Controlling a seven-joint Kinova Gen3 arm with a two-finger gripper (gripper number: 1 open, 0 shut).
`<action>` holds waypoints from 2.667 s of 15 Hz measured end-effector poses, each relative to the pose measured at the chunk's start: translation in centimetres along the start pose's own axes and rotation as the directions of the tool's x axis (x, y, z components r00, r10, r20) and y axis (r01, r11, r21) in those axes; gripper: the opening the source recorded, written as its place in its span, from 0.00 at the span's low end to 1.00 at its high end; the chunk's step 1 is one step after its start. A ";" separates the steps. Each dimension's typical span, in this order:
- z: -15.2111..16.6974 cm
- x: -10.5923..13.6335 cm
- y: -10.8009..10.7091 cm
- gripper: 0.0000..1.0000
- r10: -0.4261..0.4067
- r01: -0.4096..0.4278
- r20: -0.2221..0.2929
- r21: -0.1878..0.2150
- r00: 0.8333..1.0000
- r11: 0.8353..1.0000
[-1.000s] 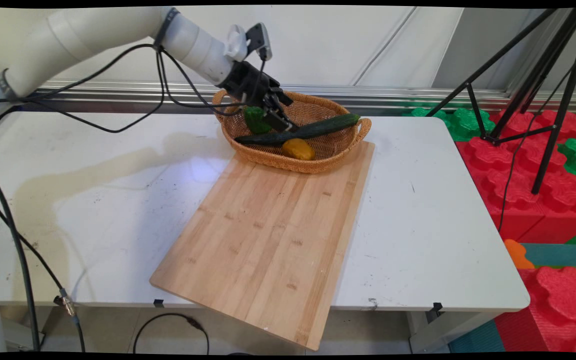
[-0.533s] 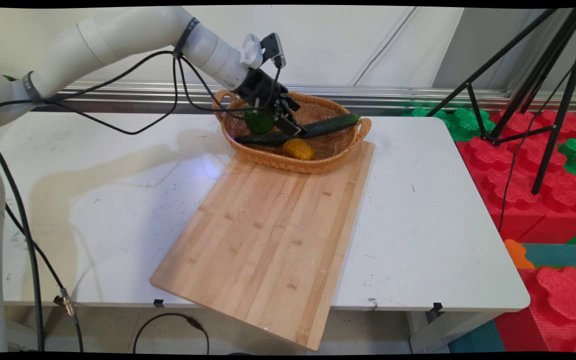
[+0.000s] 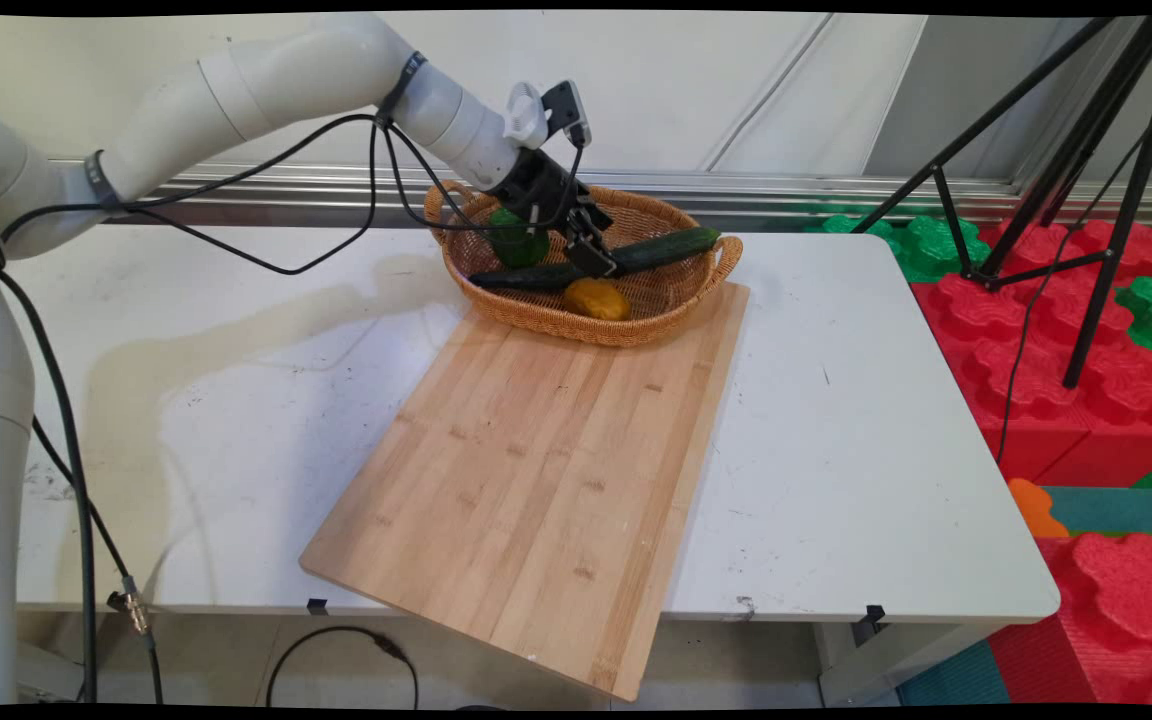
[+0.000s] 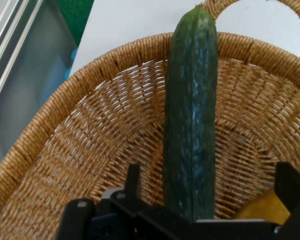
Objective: Pick up the cucumber from the vegetable basket, then place the picked object on the cutting board
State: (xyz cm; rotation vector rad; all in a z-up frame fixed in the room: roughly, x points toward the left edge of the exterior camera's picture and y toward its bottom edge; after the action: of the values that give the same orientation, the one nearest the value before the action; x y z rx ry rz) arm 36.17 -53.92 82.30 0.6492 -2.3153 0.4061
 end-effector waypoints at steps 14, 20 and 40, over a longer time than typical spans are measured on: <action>2.8 -0.2 -0.4 0.00 -0.020 0.020 0.006 -0.005 1.000 1.000; 3.0 -0.3 -0.6 0.00 -0.014 0.014 0.003 -0.009 1.000 1.000; -7.6 0.0 -0.7 0.00 0.008 -0.006 -0.203 0.012 0.979 1.000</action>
State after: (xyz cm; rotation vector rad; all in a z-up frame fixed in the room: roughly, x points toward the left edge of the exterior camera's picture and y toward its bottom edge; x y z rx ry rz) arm 40.64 -51.05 87.82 0.5774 -2.1237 0.4667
